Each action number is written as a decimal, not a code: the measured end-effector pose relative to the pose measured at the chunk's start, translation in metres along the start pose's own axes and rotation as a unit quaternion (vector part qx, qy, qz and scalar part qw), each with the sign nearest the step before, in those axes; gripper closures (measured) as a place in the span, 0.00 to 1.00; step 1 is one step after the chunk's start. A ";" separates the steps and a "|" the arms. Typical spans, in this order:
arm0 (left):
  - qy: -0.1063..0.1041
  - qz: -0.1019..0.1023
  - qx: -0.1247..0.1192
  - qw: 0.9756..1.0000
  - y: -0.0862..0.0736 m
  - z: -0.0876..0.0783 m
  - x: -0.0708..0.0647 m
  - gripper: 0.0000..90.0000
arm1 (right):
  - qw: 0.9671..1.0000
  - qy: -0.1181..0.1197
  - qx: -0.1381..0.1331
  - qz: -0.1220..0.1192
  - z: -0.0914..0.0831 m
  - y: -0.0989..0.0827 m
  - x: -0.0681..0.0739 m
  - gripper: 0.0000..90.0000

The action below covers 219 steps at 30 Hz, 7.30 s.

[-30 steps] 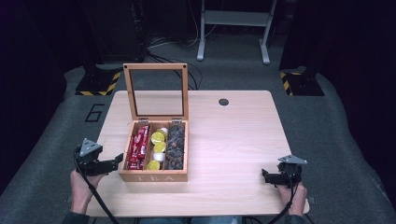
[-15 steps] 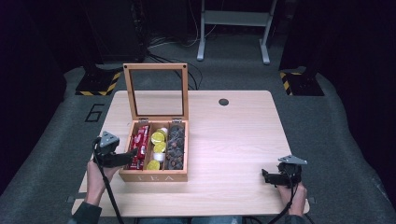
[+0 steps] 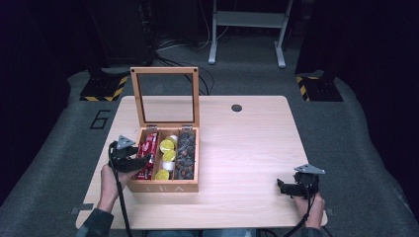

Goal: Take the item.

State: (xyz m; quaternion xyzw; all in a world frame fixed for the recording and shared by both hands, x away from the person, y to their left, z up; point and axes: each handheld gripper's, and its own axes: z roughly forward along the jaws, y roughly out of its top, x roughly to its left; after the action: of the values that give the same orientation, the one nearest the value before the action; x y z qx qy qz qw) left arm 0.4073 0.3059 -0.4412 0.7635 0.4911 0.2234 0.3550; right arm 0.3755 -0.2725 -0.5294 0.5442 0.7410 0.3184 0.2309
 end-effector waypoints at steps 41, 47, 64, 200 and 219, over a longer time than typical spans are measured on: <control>0.015 -0.049 -0.006 0.999 0.000 0.007 -0.005 0.92 | 1.000 0.002 0.000 -0.004 0.000 0.000 -0.001 0.03; 0.013 -0.046 -0.022 0.999 0.005 -0.002 -0.005 0.92 | 1.000 0.002 0.000 -0.003 0.000 0.000 -0.001 0.03; 0.000 -0.025 -0.049 0.999 0.024 -0.021 -0.014 0.92 | 1.000 0.002 0.000 -0.001 0.000 0.000 -0.001 0.03; -0.136 0.096 -0.014 0.986 0.094 0.092 -0.205 0.92 | 1.000 0.001 -0.005 -0.006 -0.001 -0.001 0.000 0.05; -0.140 0.103 0.026 0.984 0.086 0.128 -0.235 0.92 | 1.000 0.003 -0.005 -0.008 -0.001 -0.001 0.000 0.05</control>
State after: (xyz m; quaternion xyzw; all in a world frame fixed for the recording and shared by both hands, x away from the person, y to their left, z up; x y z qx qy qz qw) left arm 0.4481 0.0282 -0.4565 0.8427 0.3605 0.1367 0.3757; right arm 0.3744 -0.2730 -0.5293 0.5362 0.7444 0.3219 0.2340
